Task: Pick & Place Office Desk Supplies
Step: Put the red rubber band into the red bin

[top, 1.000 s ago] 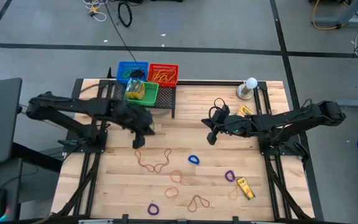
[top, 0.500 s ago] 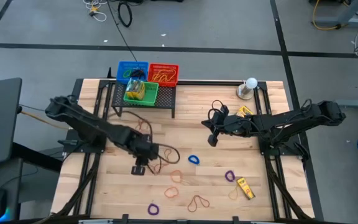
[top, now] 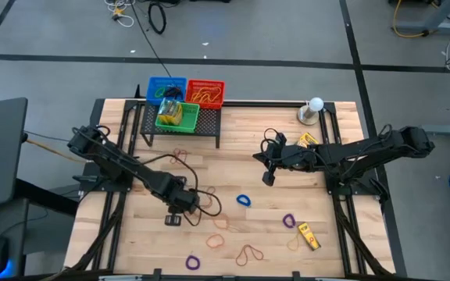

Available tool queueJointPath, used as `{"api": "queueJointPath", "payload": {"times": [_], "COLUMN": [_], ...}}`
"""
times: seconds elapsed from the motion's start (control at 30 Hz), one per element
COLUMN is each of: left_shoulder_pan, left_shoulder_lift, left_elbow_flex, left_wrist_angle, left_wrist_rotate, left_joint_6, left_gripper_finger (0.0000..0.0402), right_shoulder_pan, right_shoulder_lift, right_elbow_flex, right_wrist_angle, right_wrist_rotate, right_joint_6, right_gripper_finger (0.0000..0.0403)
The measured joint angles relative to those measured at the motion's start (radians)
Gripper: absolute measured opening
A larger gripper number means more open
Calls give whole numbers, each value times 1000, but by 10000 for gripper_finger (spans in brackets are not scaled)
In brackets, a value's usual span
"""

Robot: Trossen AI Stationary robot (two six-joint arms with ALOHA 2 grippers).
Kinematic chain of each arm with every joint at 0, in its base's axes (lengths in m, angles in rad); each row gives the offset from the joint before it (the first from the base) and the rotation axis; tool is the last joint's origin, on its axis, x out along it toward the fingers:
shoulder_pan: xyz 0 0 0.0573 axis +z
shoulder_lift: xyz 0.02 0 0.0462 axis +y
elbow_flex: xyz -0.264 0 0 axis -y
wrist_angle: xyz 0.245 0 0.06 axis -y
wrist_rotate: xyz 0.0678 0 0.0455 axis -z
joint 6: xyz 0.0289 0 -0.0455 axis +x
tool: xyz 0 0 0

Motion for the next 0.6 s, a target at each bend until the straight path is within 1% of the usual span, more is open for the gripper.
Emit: {"api": "queueJointPath", "payload": {"times": [0.1, 0.27, 0.4, 0.53, 0.6], "left_shoulder_pan": [0, 0, 0, 1, 1], "left_shoulder_lift": [-1, 4, 4, 4, 4], "left_elbow_flex": [-12, -14, -38, -74, -90], "left_wrist_angle": [16, 20, 23, 63, 91], "left_wrist_rotate": [2, 10, 12, 15, 15], "left_joint_6": [35, 112, 146, 141, 135], "left_gripper_finger": [90, 110, 122, 122, 115], "right_shoulder_pan": [0, 0, 0, 0, 0], "right_shoulder_lift": [0, 0, 0, 0, 0], "right_elbow_flex": [0, 1, 1, 1, 1], "right_wrist_angle": [1, 8, 10, 16, 16], "right_wrist_rotate": [0, 1, 26, 51, 58], "right_joint_6": [0, 3, 5, 7, 19], "right_gripper_finger": [15, 15, 15, 15, 15]}}
